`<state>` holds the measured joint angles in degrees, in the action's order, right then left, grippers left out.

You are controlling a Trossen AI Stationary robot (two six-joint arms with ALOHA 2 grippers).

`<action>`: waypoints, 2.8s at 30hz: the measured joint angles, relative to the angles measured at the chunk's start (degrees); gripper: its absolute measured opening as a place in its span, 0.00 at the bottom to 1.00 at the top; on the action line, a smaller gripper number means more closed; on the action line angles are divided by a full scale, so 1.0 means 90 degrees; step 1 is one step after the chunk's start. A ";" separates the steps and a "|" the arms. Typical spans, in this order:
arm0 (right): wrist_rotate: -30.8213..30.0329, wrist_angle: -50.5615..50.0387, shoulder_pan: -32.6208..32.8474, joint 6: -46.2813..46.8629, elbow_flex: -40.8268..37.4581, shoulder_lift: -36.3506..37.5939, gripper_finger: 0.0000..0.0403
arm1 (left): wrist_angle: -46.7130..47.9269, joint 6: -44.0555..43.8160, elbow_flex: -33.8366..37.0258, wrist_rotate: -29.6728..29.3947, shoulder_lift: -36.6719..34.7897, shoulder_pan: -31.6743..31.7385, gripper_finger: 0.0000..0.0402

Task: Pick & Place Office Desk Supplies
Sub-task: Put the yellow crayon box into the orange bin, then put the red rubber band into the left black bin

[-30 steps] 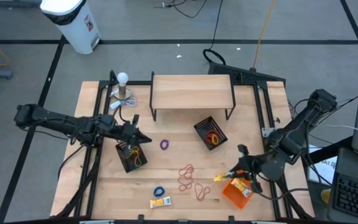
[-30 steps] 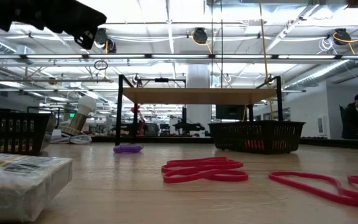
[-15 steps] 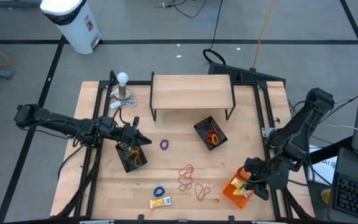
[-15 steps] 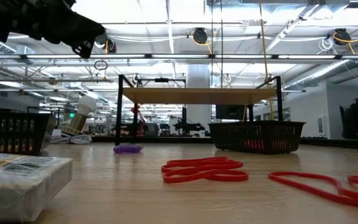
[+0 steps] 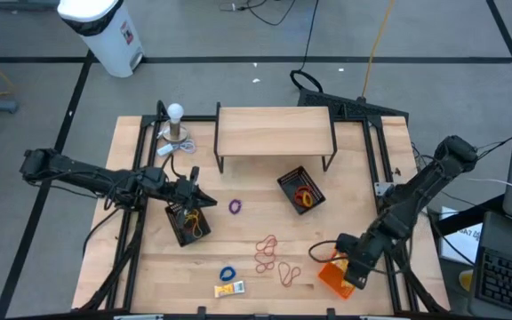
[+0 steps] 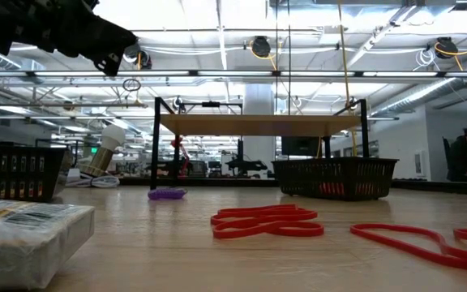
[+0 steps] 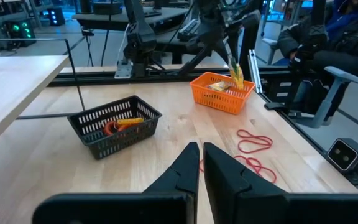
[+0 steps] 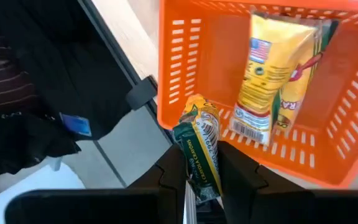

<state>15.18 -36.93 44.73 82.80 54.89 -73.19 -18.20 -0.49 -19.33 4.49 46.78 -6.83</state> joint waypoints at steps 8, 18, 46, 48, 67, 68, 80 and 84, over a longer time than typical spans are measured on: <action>-0.0008 0.0023 -0.0360 -0.0476 0.0000 -0.0241 0.14 | -0.0001 0.0041 0.0000 0.0007 0.0000 0.0000 0.06; 0.0166 0.0118 -0.0643 -0.1087 0.0000 -0.0693 0.15 | 0.0000 0.0037 0.0000 0.0014 0.0000 0.0000 0.06; -0.1653 0.0224 -0.1297 -0.4233 -0.0005 0.1331 0.33 | -0.0011 -0.0064 0.0000 0.0012 0.0002 -0.0002 0.06; -0.2400 0.0222 -0.1297 -0.4927 -0.0005 0.1734 0.29 | -0.0012 -0.0029 0.0000 0.0010 0.0002 -0.0002 0.06; -0.4016 0.3981 -0.2422 -0.7987 -0.3374 0.6031 0.01 | 0.0910 0.0059 -0.0004 -0.1411 -0.1132 0.0017 0.01; -0.4009 0.4101 -0.2445 -0.8100 -0.3520 0.6140 0.01 | 0.0978 0.0102 -0.0003 -0.1416 -0.1249 0.0026 0.01; -0.3830 0.4846 -0.2769 -0.8965 -0.4311 0.6782 0.00 | 0.1807 0.0044 -0.0002 -0.1403 -0.1968 0.0443 0.01; -0.3757 0.4424 -0.3130 -0.8908 -0.4311 0.7227 0.00 | 0.1829 0.0030 -0.0002 -0.1334 -0.1966 0.0624 0.00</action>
<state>-18.64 2.88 16.56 2.63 16.10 -8.15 -1.74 -0.22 -19.35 -7.51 29.09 -1.22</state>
